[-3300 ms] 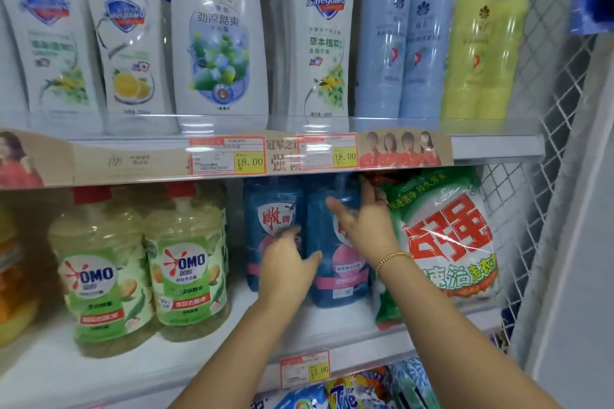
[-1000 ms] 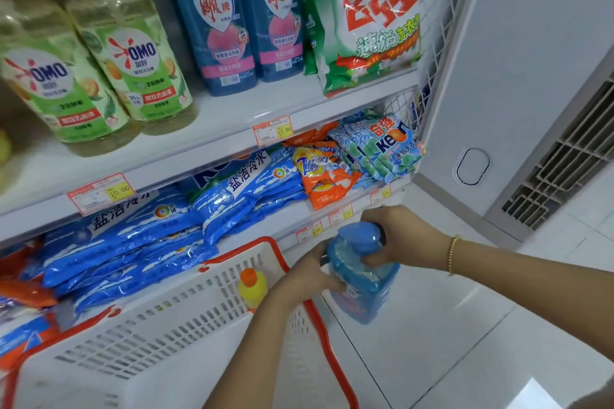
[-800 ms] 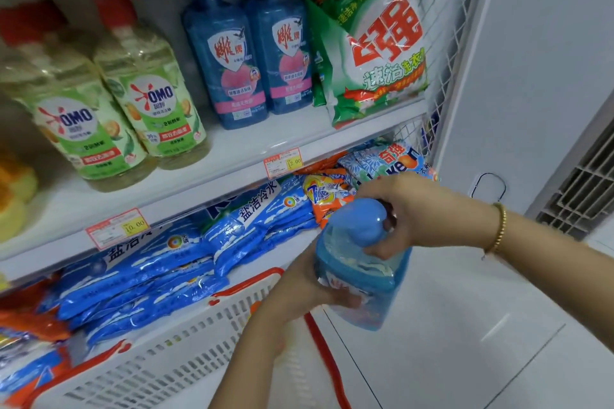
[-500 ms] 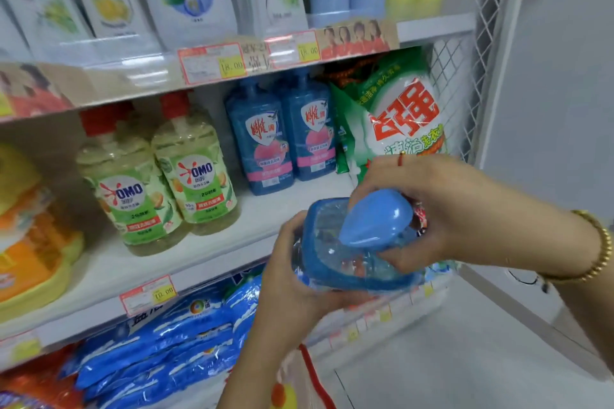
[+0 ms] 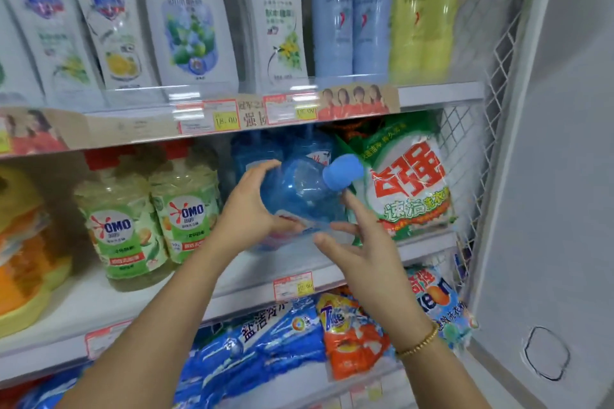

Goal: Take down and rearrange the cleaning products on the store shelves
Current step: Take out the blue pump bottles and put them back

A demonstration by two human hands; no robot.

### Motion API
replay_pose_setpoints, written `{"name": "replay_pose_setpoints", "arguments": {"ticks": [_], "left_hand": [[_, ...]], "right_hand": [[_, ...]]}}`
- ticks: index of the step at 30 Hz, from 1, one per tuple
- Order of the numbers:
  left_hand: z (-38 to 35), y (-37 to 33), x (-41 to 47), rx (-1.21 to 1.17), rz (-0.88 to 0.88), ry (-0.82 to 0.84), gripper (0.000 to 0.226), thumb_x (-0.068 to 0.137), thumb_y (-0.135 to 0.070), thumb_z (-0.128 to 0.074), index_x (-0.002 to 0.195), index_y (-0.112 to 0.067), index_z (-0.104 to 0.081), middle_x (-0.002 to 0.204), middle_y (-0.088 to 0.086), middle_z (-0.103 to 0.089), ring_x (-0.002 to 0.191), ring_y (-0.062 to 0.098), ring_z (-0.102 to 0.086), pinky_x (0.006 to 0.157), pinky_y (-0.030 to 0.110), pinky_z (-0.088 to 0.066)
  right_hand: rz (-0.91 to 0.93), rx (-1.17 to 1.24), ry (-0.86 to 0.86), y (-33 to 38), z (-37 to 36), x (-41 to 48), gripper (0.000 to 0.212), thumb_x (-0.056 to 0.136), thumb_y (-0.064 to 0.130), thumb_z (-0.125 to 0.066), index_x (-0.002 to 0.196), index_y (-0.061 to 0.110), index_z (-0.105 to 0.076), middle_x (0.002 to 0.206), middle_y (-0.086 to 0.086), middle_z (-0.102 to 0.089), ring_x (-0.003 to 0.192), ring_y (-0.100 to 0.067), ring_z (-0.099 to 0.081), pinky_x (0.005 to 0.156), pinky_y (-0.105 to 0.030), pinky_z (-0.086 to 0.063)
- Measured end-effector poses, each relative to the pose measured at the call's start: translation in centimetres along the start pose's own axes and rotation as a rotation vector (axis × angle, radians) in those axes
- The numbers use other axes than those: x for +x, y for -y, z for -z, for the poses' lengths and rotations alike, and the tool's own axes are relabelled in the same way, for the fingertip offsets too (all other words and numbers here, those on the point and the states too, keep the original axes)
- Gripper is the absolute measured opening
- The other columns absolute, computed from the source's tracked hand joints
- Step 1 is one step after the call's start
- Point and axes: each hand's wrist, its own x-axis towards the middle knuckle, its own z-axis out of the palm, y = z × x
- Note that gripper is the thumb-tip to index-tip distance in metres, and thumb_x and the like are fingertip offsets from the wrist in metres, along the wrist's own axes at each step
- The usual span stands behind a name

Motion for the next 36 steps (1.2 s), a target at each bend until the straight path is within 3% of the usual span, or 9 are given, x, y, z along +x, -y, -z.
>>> {"name": "replay_pose_setpoints", "arguments": {"ticks": [3, 5, 8, 10, 13, 16, 28, 32, 36], "left_hand": [[-1.1, 0.9, 1.0, 0.002, 0.064, -0.02, 0.108, 0.037, -0.035, -0.097, 0.132, -0.03, -0.045, 0.134, -0.01, -0.05, 0.123, 0.012, -0.05, 0.107, 0.042, -0.041], [-1.6, 0.7, 1.4, 0.05, 0.081, -0.013, 0.108, 0.04, -0.033, -0.097, 0.133, -0.028, -0.044, 0.135, -0.008, -0.049, 0.123, 0.013, -0.049, 0.107, 0.041, -0.041], [-1.8, 0.2, 2.0, 0.09, 0.102, 0.023, 0.104, 0.045, -0.028, -0.096, 0.135, -0.026, -0.043, 0.136, -0.005, -0.049, 0.122, 0.015, -0.049, 0.106, 0.039, -0.042], [-1.6, -0.3, 2.7, 0.135, 0.111, 0.07, 0.104, 0.046, -0.03, -0.095, 0.136, -0.025, -0.043, 0.133, -0.007, -0.052, 0.118, 0.013, -0.051, 0.099, 0.031, -0.043], [-1.4, -1.0, 4.8, 0.231, 0.133, 0.215, 0.097, 0.049, -0.033, -0.093, 0.134, -0.024, -0.046, 0.122, -0.01, -0.056, 0.111, 0.013, -0.055, 0.086, 0.024, -0.042], [-1.8, -1.3, 6.7, 0.278, 0.223, 0.275, 0.107, 0.05, -0.038, -0.093, 0.141, -0.02, -0.04, 0.134, -0.004, -0.052, 0.119, 0.02, -0.053, 0.09, 0.028, -0.045], [0.9, 1.9, 5.1, -0.174, 0.408, 0.004, 0.072, 0.053, -0.023, -0.093, 0.116, -0.02, -0.056, 0.108, -0.001, -0.069, 0.092, 0.015, -0.067, 0.075, 0.029, -0.056], [0.5, 4.4, 4.0, -0.351, 0.496, -0.153, 0.073, 0.05, -0.032, -0.092, 0.114, -0.016, -0.06, 0.111, 0.004, -0.07, 0.093, 0.019, -0.069, 0.081, 0.038, -0.058], [-0.4, 6.3, 2.5, -0.398, 0.438, -0.256, 0.074, 0.059, -0.037, -0.089, 0.123, -0.023, -0.054, 0.115, -0.003, -0.068, 0.098, 0.019, -0.068, 0.084, 0.04, -0.057]], "right_hand": [[0.0, -0.183, 0.093, -1.5, -0.3, -0.2, 0.069, 0.088, 0.027, -0.063, 0.145, 0.036, -0.024, 0.152, 0.024, -0.013, 0.126, 0.007, -0.035, 0.097, -0.019, -0.044], [0.062, -0.438, 0.12, -2.9, 0.7, 0.0, 0.058, 0.092, 0.024, -0.057, 0.143, 0.033, -0.032, 0.154, 0.022, -0.008, 0.114, 0.011, -0.038, 0.096, -0.024, -0.046], [0.08, -0.56, 0.056, -4.6, 2.8, 0.8, 0.041, 0.093, 0.014, -0.053, 0.132, 0.025, -0.053, 0.145, 0.009, -0.039, 0.12, -0.004, -0.046, 0.103, -0.029, -0.042], [0.034, -0.573, 0.046, -5.5, 3.2, 1.0, 0.038, 0.093, 0.013, -0.054, 0.129, 0.022, -0.056, 0.135, 0.004, -0.053, 0.121, -0.01, -0.049, 0.105, -0.024, -0.037], [-0.031, -0.611, 0.101, -6.5, 2.3, 1.0, 0.038, 0.093, 0.02, -0.054, 0.131, 0.021, -0.053, 0.133, 0.002, -0.056, 0.122, -0.011, -0.049, 0.1, -0.017, -0.033], [-0.067, -0.579, 0.116, -7.2, 1.5, 1.2, 0.041, 0.094, 0.024, -0.054, 0.135, 0.021, -0.05, 0.138, 0.003, -0.051, 0.126, -0.011, -0.045, 0.1, -0.016, -0.031], [-0.082, -0.55, 0.009, -9.1, -1.2, 2.4, 0.04, 0.093, 0.019, -0.055, 0.132, 0.014, -0.052, 0.135, -0.006, -0.054, 0.118, -0.02, -0.054, 0.093, -0.021, -0.039], [-0.047, -0.54, 0.057, -8.8, -3.5, 4.3, 0.051, 0.093, 0.024, -0.055, 0.142, 0.015, -0.04, 0.141, -0.007, -0.048, 0.126, -0.021, -0.047, 0.1, -0.024, -0.036], [-0.132, -0.51, 0.12, -9.0, -5.7, 6.7, 0.066, 0.092, 0.031, -0.057, 0.148, 0.017, -0.026, 0.14, -0.009, -0.049, 0.127, -0.022, -0.045, 0.099, -0.026, -0.037]]}}
